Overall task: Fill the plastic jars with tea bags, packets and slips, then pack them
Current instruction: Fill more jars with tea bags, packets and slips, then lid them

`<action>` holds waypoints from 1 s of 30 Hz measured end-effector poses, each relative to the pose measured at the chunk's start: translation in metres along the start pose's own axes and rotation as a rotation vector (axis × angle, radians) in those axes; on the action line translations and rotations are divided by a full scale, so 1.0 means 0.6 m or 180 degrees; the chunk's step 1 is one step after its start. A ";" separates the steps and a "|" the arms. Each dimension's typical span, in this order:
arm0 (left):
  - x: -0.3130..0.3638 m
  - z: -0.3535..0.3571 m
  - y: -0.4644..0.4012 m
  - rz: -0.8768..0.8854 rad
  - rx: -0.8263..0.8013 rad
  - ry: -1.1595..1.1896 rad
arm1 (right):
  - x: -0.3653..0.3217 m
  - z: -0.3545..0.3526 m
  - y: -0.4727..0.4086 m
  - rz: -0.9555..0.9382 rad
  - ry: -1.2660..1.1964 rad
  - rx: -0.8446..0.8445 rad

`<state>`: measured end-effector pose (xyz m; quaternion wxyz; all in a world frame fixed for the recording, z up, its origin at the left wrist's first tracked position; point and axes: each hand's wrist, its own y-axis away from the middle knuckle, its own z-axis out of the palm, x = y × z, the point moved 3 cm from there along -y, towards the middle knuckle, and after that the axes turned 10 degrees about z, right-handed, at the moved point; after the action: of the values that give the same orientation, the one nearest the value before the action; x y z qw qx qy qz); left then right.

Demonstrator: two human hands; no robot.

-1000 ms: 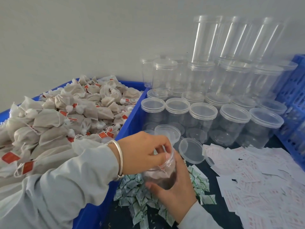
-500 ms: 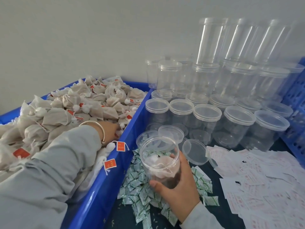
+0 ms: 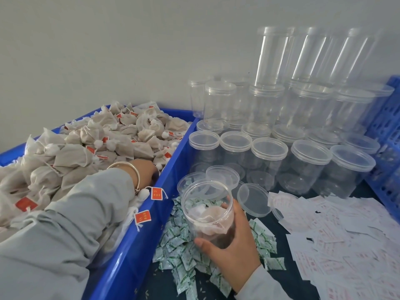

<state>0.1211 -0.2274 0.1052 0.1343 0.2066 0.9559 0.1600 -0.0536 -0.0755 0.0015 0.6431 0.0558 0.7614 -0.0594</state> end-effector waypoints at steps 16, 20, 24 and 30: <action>-0.015 -0.029 0.017 -0.0570 0.1728 0.1044 | 0.002 -0.001 -0.002 -0.0085 0.0056 0.0066; -0.019 -0.027 0.020 -0.0447 0.1816 0.1501 | 0.002 -0.001 -0.002 -0.0072 0.0089 0.0071; 0.004 -0.017 0.024 -0.0068 0.0687 0.1249 | 0.002 -0.001 -0.003 -0.0078 0.0088 0.0084; -0.006 -0.017 0.032 -0.0150 0.0481 0.1402 | 0.003 -0.001 -0.003 -0.0058 0.0074 0.0075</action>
<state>0.1277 -0.2152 0.1224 -0.0897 0.1538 0.9759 0.1260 -0.0547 -0.0774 -0.0001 0.6330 0.0571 0.7685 -0.0736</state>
